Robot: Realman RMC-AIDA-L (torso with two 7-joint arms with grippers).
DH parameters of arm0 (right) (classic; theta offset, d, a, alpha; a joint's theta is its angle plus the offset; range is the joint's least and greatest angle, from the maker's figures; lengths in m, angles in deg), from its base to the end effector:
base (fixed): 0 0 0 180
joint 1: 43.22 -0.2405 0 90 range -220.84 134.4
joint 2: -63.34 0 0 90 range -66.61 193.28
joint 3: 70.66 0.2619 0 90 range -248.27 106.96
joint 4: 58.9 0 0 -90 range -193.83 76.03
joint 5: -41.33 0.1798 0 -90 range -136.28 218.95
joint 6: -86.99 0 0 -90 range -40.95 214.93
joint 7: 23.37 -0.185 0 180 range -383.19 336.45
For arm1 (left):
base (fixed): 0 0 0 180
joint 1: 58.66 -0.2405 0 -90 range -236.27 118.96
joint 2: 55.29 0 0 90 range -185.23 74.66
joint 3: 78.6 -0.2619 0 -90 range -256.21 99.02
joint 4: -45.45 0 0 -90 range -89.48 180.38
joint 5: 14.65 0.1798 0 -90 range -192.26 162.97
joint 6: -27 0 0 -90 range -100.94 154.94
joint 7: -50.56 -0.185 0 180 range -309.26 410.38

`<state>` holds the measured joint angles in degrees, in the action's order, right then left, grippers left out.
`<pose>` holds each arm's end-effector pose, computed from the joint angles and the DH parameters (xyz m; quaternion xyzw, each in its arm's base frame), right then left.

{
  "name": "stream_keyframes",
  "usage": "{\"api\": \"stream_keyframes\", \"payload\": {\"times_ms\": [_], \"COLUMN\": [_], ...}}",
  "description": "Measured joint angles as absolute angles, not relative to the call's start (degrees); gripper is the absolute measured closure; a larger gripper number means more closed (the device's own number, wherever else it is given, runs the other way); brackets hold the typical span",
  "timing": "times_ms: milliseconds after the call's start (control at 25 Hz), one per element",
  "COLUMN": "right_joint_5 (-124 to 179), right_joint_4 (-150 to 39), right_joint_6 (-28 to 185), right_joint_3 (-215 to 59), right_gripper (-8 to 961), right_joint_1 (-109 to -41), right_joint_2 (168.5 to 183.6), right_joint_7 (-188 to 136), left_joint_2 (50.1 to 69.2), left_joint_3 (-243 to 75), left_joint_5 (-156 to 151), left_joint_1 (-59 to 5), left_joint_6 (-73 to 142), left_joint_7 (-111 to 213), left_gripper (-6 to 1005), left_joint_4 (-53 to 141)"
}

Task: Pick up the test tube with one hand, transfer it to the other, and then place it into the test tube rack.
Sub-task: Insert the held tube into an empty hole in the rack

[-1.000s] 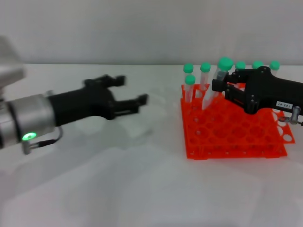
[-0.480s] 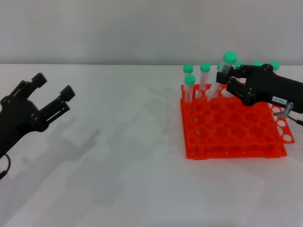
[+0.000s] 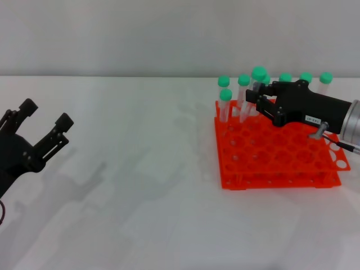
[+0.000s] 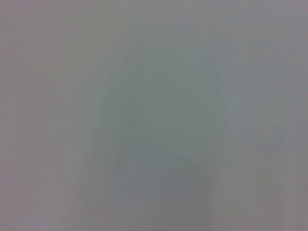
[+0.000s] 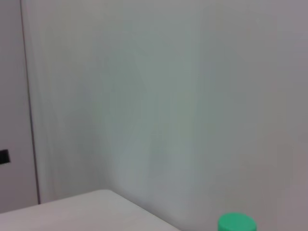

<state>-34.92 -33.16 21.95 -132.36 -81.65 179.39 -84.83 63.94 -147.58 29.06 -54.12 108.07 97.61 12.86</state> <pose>0.1814 0.4088 -0.0348 -0.9016 0.1339 0.3019 0.2793 -0.2803 0.2771 0.0287 -0.7536 -0.2021 -0.4389 0.4456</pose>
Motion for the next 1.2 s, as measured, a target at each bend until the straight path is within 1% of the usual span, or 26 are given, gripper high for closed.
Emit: {"api": "stream_keyframes", "payload": {"times_ms": [400,1200], "right_joint_5": [-31.0,-26.0], "right_joint_4": [-37.1,-39.0], "right_joint_6": [27.3,33.9], "right_joint_3": [-133.3,-140.2], "right_gripper": [759,759], "right_joint_1": [-84.1,-85.5], "right_joint_2": [179.53,179.53], "right_joint_7": [-80.3,-77.9], "left_joint_2": [63.93,63.93], "left_joint_3": [-147.6,-147.7], "left_joint_5": [27.9,27.8], "left_joint_1": [-54.1,-53.0], "left_joint_6": [110.3,110.4], "left_joint_7": [96.0,95.9], "left_gripper": [107,107], "left_joint_4": [15.9,16.4]}}
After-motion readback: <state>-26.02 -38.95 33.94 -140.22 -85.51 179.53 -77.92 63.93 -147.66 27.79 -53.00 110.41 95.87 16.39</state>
